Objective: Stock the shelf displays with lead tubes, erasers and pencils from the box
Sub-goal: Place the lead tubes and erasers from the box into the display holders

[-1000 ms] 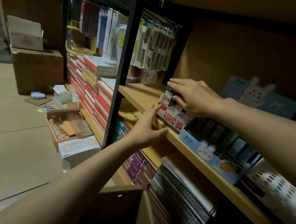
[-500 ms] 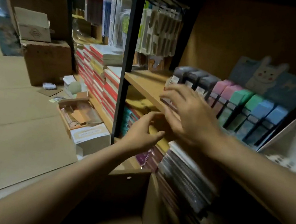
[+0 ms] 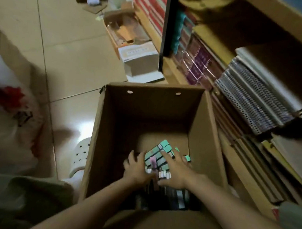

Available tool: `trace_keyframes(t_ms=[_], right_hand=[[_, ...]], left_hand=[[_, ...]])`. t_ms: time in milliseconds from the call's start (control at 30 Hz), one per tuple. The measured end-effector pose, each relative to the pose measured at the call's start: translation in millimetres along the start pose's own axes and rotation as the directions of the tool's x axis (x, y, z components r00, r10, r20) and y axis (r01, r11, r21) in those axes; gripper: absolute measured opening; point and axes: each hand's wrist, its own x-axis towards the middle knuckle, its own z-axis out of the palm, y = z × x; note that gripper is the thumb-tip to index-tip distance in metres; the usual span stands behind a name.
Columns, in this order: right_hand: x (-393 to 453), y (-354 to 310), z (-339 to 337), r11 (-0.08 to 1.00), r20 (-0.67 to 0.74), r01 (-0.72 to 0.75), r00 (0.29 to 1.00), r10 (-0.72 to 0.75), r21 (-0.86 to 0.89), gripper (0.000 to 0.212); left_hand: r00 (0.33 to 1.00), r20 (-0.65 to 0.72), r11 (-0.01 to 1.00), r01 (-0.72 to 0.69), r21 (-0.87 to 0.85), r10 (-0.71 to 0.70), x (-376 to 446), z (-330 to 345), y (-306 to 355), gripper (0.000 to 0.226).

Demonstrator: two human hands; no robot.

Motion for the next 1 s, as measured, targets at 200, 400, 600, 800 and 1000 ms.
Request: trace_keyframes(t_ms=[200, 400, 600, 800, 1000], right_hand=[[19, 10, 41, 0.869, 0.156, 0.231, 0.971, -0.179, -0.437, 0.108], [25, 22, 62, 0.771, 0.175, 0.288, 0.957, -0.229, -0.568, 0.108], [33, 25, 45, 0.780, 0.141, 0.225, 0.974, -0.175, -0.584, 0.104], [20, 1, -5, 0.873, 0.091, 0.100, 0.994, -0.064, -0.477, 0.086], [-30, 0, -115, 0.905, -0.521, 0.116, 0.785, -0.336, -0.409, 0.030]], left_hand=[[0.942, 0.155, 0.942, 0.317, -0.113, -0.298, 8, 38, -19, 0.104], [0.893, 0.177, 0.894, 0.435, -0.107, -0.413, 6, 63, -25, 0.111], [0.935, 0.107, 0.935, 0.348, -0.073, -0.339, 12, 67, -5, 0.101], [1.000, 0.010, 0.998, 0.018, -0.063, -0.018, 25, 52, -5, 0.082], [0.964, -0.092, 0.963, -0.238, 0.123, 0.250, 25, 44, -28, 0.080]])
